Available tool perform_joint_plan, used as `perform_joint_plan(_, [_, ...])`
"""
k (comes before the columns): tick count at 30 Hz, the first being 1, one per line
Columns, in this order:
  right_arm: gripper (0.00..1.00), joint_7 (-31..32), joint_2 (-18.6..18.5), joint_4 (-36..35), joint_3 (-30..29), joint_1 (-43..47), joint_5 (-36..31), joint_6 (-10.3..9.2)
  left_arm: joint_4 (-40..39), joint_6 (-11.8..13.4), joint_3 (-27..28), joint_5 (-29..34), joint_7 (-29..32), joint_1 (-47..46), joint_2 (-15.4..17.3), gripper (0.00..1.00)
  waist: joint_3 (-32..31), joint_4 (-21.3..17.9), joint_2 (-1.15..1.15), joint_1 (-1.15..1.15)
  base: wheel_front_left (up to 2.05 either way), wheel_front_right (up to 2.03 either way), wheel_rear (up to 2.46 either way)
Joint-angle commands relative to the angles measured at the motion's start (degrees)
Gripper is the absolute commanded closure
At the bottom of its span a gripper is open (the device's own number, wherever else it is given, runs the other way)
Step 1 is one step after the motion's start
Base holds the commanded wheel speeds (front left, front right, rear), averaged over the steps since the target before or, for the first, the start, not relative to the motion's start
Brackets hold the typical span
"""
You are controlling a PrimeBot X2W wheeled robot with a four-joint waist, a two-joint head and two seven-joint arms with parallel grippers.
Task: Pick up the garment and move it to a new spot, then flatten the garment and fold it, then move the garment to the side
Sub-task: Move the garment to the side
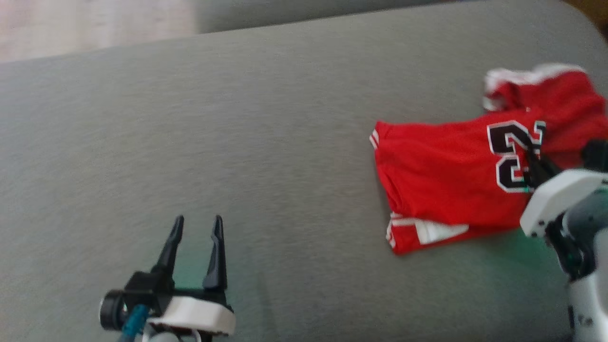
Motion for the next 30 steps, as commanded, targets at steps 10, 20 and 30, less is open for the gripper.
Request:
perform_joint_plan(10, [1.00,-3.5,3.6,0.6,2.6,-9.8,-1.8,0.39,-2.6,0.3,2.7,1.2,1.6,-4.9,3.3,0.00,4.4,-14.8,0.00,0.00,0.00,0.00,0.00])
perform_joint_plan(20, [1.00,-2.4,2.5,4.5,5.4,-17.7,-1.7,0.39,-2.9,0.7,2.3,0.9,1.9,-4.2,3.2,0.00,3.2,-12.3,0.00,0.00,0.00,0.00,0.00])
perform_joint_plan(30, [1.00,0.4,-4.9,10.8,3.3,-27.2,-3.2,0.39,-3.5,1.1,2.4,0.9,1.7,-4.4,3.1,0.00,4.8,-6.9,0.00,0.00,0.00,0.00,0.00])
